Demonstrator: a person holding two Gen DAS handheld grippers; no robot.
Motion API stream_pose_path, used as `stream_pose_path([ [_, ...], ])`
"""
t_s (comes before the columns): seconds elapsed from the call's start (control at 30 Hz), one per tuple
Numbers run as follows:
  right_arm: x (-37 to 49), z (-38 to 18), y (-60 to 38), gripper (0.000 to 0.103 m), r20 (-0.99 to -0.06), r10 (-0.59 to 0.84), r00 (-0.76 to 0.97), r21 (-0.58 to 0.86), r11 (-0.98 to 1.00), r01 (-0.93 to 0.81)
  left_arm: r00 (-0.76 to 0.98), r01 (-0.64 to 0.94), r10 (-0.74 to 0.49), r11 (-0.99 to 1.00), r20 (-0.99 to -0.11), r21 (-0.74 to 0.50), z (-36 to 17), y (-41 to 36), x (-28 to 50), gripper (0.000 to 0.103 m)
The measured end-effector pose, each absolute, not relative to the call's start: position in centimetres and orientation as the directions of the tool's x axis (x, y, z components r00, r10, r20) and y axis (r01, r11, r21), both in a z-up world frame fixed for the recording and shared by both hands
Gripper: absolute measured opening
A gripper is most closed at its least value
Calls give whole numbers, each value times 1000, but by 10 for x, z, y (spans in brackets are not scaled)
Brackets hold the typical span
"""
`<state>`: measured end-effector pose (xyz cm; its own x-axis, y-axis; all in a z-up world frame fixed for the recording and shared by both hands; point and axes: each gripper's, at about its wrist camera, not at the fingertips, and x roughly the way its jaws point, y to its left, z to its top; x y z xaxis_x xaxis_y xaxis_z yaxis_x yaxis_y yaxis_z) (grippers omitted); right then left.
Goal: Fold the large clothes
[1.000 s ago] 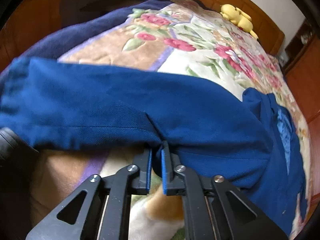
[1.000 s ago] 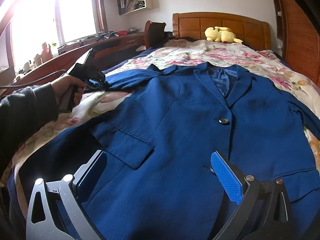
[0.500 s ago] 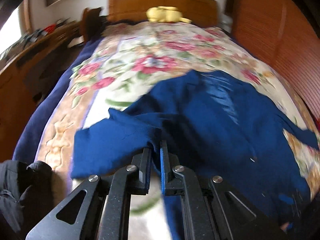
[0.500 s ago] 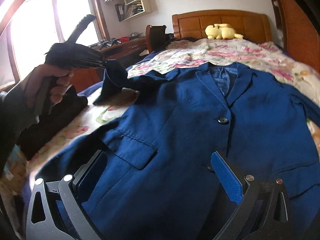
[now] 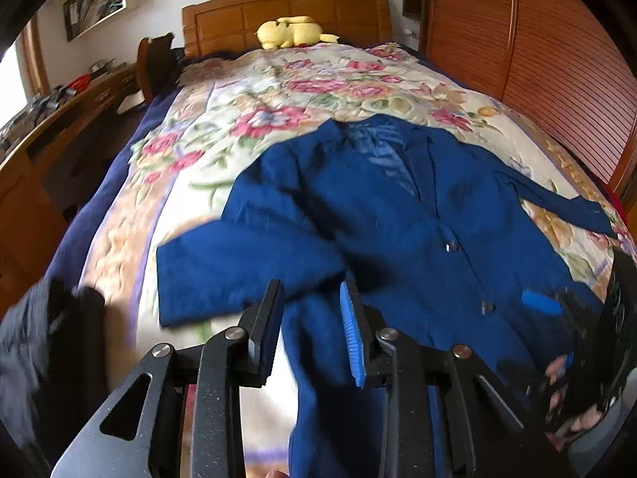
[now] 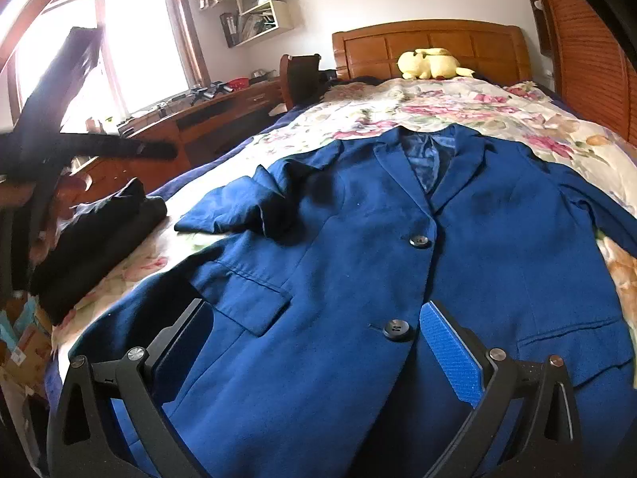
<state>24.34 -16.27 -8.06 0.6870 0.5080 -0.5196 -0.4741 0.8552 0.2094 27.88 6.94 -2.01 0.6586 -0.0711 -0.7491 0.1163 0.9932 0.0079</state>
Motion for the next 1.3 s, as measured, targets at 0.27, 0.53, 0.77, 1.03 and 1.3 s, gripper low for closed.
stream_pose_path([
  [0.27,239,-73,-157,103,-516,533,671,192,835,-516,665,45,-57,998,-745,-35,-53,105,228,31],
  [0.53,247,-45,-111,100,-540,556,632,96,787,-610,687,46,-82,997,-722,-69,-68,138,186,31],
  [0.77,290,-42,-42,93,-618,527,583,20,752,-659,732,43,-63,998,-678,-45,-67,170,151,31],
  [1.03,362,-73,44,82,-717,510,476,24,700,-714,750,-4,-43,998,-660,-70,-78,198,124,31],
  [1.3,423,-114,113,76,-829,406,384,-16,670,-742,755,-58,-3,996,-656,-71,-93,219,110,31],
])
